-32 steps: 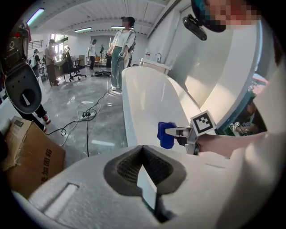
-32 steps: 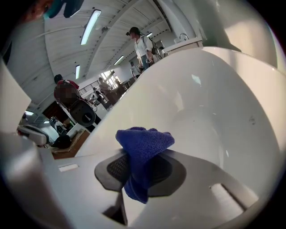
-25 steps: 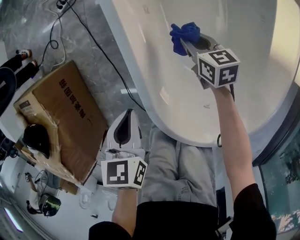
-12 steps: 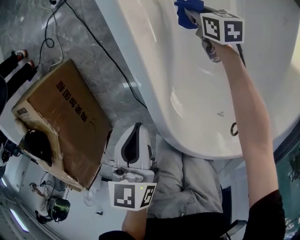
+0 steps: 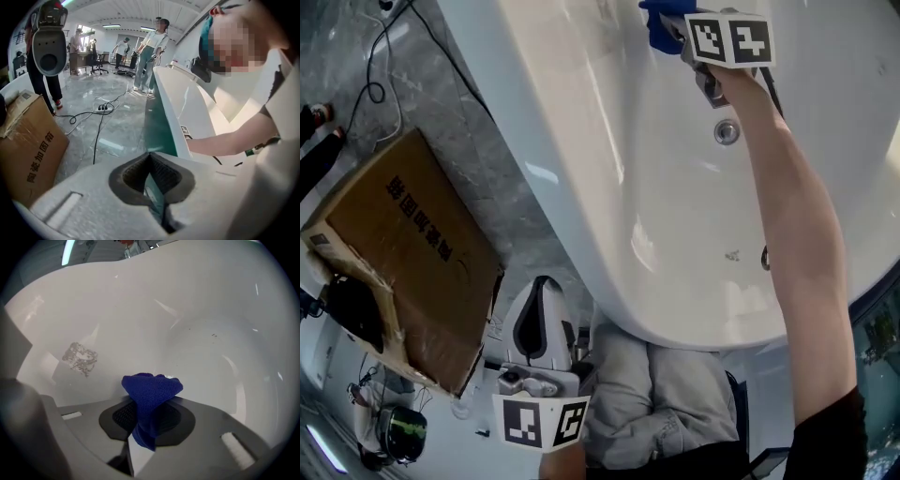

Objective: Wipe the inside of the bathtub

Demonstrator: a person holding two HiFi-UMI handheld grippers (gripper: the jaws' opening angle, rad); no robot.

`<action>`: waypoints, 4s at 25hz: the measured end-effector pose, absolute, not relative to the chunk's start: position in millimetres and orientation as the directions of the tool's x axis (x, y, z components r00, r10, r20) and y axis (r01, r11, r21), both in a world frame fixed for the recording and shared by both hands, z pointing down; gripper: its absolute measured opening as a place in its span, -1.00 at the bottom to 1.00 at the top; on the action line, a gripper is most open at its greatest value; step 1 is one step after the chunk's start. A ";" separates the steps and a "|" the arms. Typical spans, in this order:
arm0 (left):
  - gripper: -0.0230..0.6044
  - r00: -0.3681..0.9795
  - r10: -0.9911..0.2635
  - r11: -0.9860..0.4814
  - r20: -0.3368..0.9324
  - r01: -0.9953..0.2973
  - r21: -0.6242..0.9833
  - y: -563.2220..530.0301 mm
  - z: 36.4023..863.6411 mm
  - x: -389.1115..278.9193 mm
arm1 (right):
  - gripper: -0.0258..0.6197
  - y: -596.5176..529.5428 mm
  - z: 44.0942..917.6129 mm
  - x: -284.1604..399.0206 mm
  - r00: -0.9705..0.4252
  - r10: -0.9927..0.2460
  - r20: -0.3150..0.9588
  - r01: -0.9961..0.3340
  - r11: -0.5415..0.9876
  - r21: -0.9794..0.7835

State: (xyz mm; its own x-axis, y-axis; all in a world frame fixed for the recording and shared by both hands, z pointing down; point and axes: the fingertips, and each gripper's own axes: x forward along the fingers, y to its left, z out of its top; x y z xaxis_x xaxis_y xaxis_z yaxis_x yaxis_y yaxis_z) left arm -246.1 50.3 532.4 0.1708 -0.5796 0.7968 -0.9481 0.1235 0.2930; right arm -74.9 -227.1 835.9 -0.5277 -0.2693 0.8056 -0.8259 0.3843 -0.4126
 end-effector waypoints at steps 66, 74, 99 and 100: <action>-0.92 0.101 -0.618 0.199 0.779 -0.939 0.280 51.3 492.0 -220.5 | -0.70 -180.0 625.0 -182.9 -0.961 -0.128 0.246 -0.277 0.515 -0.811; -0.92 0.096 -0.655 0.196 0.750 -0.937 0.290 47.9 467.5 -201.5 | -0.70 -149.9 555.2 -181.8 -0.982 -0.095 0.164 -0.189 0.577 -0.795; -0.92 0.207 -0.672 0.057 0.711 -0.943 0.329 21.4 479.5 -155.9 | -0.70 -152.8 652.3 -12.6 -0.838 -0.270 0.475 -0.543 0.505 -0.671; -0.92 0.208 -0.671 0.057 0.712 -0.943 0.329 22.3 487.2 -156.7 | -0.70 -147.2 672.3 -9.3 -0.826 -0.263 0.498 -0.559 0.489 -0.670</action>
